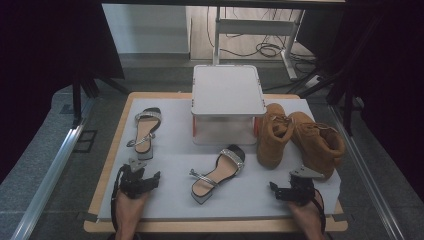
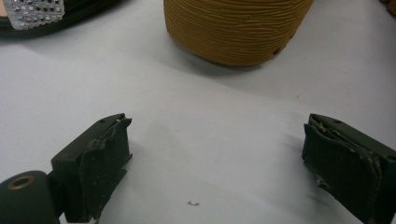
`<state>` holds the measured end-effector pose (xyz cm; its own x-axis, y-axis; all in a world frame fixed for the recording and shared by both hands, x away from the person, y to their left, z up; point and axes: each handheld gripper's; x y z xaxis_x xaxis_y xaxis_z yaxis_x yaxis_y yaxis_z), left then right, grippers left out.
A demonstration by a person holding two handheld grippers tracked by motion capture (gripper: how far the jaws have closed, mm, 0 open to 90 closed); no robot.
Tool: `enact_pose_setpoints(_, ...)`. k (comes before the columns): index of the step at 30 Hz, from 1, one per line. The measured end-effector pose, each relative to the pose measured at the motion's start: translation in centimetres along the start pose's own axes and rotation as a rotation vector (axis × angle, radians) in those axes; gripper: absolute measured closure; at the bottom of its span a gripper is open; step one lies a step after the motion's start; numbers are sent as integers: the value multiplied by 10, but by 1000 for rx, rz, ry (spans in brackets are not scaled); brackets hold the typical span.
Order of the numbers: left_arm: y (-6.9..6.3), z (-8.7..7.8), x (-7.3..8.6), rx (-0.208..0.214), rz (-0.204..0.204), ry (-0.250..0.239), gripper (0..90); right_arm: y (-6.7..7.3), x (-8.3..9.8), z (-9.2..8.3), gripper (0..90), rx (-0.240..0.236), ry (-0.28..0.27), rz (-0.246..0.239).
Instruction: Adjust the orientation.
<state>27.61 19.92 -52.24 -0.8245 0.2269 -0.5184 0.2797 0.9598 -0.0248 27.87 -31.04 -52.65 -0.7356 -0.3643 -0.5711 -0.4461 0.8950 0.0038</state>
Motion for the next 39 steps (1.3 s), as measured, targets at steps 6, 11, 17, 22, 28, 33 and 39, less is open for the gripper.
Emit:
enact_pose_setpoints(6,5,-9,1,22,-24,-62,452,0,0,0,76,1,-1,-2)
enact_pose_setpoints(11,8,-14,-3,41,-26,-98,601,0,0,0,77,2,-3,-3)
enact_pose_setpoints(17,7,-13,-11,46,-13,-123,820,0,1,0,78,3,-4,-3)
enact_pose_setpoints(22,8,-6,-25,48,-14,-132,896,0,1,0,78,3,-4,-3)
enact_pose_setpoints(28,8,6,-36,21,-11,-116,896,0,1,0,78,3,-3,-3)
enact_pose_setpoints(33,12,11,-42,-7,-13,-114,890,0,1,0,78,3,-3,-3)
enact_pose_setpoints(39,12,14,-45,-4,-6,-117,889,0,1,0,78,4,-3,-3)
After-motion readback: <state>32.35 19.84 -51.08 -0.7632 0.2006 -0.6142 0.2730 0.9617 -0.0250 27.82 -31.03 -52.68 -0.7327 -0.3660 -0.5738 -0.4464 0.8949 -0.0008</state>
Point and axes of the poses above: each handheld gripper's, and its own axes: z roughly forward along the jaws, x roughly out of its underside, y roughly to its left, and after that the axes turned 14 degrees about y, right-handed
